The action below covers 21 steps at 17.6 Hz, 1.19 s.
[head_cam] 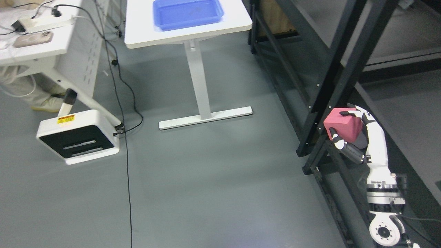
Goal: Pick pink block from left shelf to tray
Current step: 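Carry the pink cube in the right hand toward the blue tray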
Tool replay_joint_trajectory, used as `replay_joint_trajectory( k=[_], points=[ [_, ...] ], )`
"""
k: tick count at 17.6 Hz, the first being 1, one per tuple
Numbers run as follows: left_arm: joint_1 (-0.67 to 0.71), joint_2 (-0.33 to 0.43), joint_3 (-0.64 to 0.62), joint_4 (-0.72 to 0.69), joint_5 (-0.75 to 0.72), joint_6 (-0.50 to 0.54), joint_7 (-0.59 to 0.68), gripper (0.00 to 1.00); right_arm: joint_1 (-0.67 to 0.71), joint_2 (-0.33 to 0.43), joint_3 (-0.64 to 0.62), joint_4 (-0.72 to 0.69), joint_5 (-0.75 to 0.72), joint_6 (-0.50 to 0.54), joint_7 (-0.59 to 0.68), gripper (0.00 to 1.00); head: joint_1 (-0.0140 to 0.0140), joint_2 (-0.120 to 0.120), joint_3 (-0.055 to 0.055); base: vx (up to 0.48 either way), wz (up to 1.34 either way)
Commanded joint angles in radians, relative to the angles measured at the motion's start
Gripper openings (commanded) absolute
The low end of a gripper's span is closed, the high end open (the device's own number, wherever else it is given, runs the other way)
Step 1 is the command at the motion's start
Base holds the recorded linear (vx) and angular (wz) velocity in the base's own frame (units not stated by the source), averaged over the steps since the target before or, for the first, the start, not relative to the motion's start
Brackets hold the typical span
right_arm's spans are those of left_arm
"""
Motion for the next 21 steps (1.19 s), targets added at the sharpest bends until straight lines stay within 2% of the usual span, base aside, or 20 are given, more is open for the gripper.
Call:
replay_joint_trajectory(
  k=[1,11,21],
  points=[
    [-0.029,0.017,0.000,-0.017,0.000,-0.001,0.001,1.00,0.002,0.003,-0.003,-0.007,-0.001,-0.001,-0.001,0.03,0.0000,0.000,0.000,-0.109,0.59],
    [-0.029,0.017,0.000,-0.017,0.000,-0.001,0.001,1.00,0.002,0.003,0.002,-0.007,0.001,-0.001,0.000,0.03,0.0000,0.000,0.000,-0.025,0.18],
    [-0.029,0.017,0.000,-0.017,0.000,-0.001,0.001,1.00,0.002,0.005,0.005,-0.007,0.001,-0.001,0.000,0.03,0.0000,0.000,0.000,0.166,0.15]
  ],
)
